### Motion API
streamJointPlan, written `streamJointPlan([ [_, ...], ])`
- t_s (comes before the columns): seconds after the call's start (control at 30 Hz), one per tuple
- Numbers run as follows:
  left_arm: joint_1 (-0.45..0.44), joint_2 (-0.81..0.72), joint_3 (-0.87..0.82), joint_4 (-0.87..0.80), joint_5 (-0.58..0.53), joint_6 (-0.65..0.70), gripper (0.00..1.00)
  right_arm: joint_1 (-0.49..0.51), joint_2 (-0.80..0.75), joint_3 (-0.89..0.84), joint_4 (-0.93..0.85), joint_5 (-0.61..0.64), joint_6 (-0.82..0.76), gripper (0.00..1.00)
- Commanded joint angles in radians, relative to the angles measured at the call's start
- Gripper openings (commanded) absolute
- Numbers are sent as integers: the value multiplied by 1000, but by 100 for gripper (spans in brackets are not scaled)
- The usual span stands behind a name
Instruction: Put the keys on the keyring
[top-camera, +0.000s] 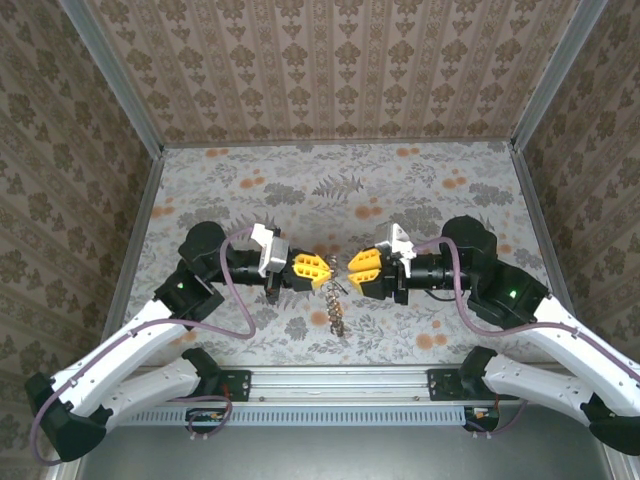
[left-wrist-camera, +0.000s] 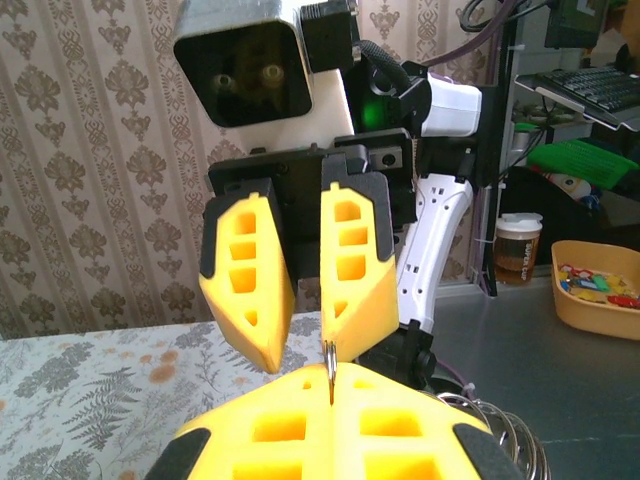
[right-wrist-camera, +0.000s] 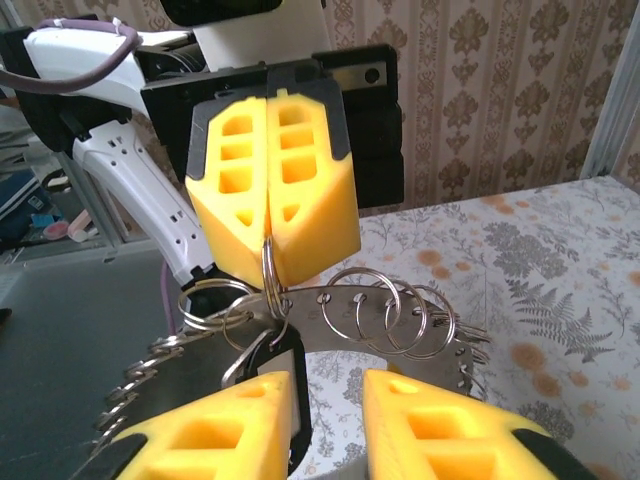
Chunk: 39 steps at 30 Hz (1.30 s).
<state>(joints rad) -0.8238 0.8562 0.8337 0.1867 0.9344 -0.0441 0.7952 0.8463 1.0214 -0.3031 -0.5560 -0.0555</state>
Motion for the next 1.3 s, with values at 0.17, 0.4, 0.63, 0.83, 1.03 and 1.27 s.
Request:
streamJointPlan([
  [0.17,1,-2,69,-30,54,38,0,-5,-9,-28,113,-92,6,30],
  [0.4,-1,8,72,-32,47,39,0,-5,2,-40,178,-145,23,30],
  [0.63,-1,14,76,-26,45,36,0,-2,24,-49,227,-140,31,30],
  [0.83,-1,17,73,-17,47,29,0,-1,39,-54,235,-120,26,27],
  [1.03,1,23,68,6,37,18,0,1,52,-56,236,-124,24,22],
  [1.27,0,34,66,17,22,2,0,2,60,-38,190,-103,2,0],
])
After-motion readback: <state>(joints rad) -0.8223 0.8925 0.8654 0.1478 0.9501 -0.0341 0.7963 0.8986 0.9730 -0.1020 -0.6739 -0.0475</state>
